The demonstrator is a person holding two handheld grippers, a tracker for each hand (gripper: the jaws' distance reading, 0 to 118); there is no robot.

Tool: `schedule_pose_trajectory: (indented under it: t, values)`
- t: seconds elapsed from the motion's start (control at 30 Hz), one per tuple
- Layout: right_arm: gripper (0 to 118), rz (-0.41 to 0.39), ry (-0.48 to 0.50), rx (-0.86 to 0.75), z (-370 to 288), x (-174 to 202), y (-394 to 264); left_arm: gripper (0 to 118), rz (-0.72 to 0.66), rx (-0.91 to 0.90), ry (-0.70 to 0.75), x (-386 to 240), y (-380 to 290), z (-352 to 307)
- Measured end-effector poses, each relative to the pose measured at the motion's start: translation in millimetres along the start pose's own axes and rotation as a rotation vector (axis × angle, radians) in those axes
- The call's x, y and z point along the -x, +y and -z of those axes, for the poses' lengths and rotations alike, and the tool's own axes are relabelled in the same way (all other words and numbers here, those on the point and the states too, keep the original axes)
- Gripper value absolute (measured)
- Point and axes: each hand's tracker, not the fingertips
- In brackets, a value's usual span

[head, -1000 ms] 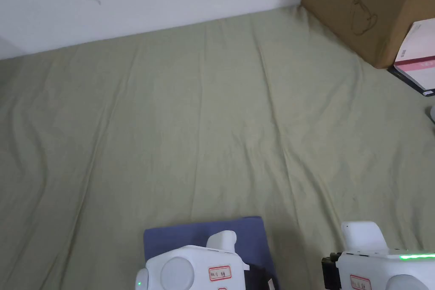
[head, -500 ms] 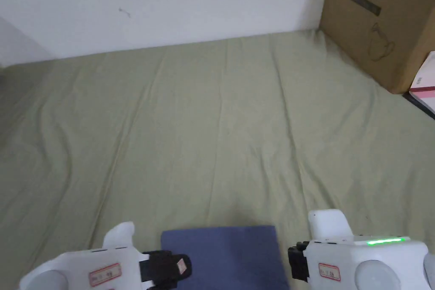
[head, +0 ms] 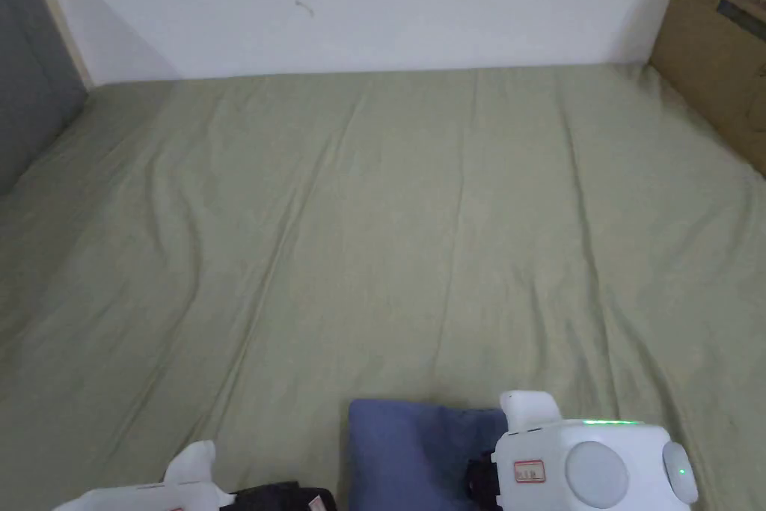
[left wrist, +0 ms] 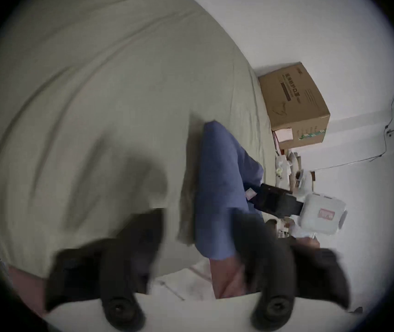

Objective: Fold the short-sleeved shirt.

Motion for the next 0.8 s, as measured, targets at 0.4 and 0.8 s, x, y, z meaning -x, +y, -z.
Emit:
schedule_pose_trajectory:
  t: [0.4, 0.8]
  values:
    - [0, 0.030, 0.032, -0.016, -12.4, -1.1, -7.2, 103, -0.124, 0.085, -0.250, 5.7, 32.3, 77.3]
    - [0, 0.000, -0.018, -0.045, -28.3, 19.4, 1.1, 27, -0.061, 0.110, -0.162, 10.3, 33.0, 62.4]
